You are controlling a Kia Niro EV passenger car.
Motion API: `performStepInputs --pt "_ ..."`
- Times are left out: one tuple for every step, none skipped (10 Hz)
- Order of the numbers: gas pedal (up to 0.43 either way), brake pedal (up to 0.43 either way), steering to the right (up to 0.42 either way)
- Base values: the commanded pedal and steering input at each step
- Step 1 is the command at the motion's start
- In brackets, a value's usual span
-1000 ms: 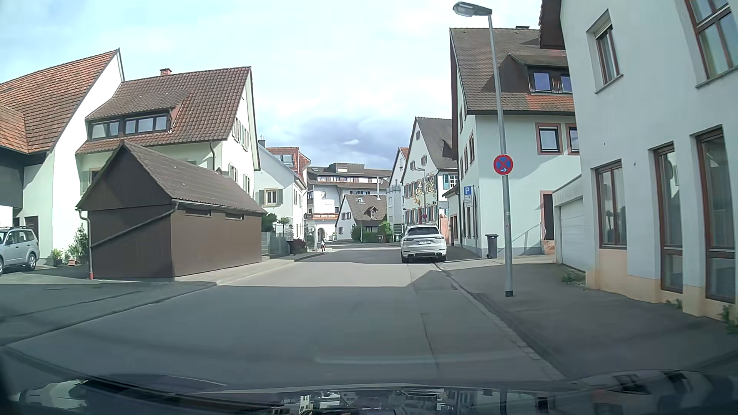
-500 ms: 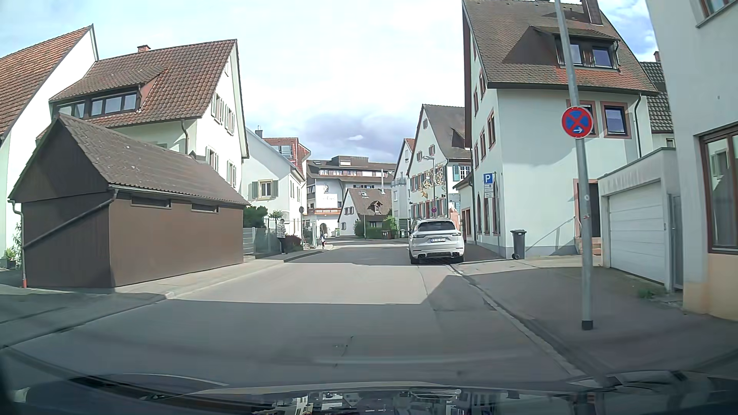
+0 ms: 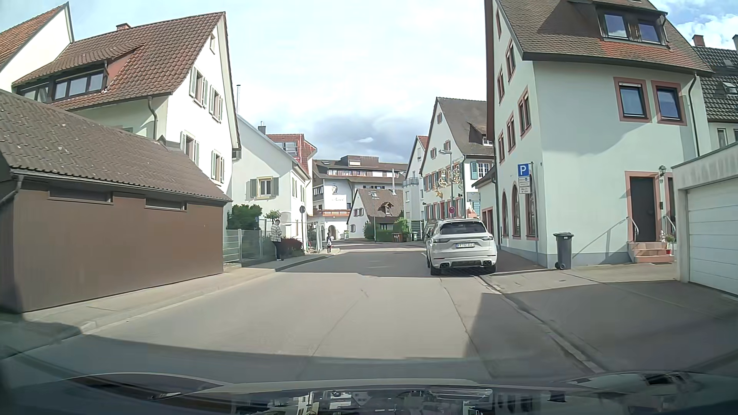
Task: Follow the waypoints while adhering to traffic rules and regulations
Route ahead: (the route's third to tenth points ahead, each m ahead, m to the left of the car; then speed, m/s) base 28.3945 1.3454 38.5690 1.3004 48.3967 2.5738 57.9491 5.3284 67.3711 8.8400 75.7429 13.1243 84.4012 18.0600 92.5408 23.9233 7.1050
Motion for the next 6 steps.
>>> performStepInputs --pt "0.059 0.0 -0.027" --pt "0.059 0.0 -0.024" --pt "0.059 0.0 -0.023" --pt "0.059 0.0 -0.023" --pt "0.059 0.0 -0.021" --pt "0.059 0.0 -0.013"
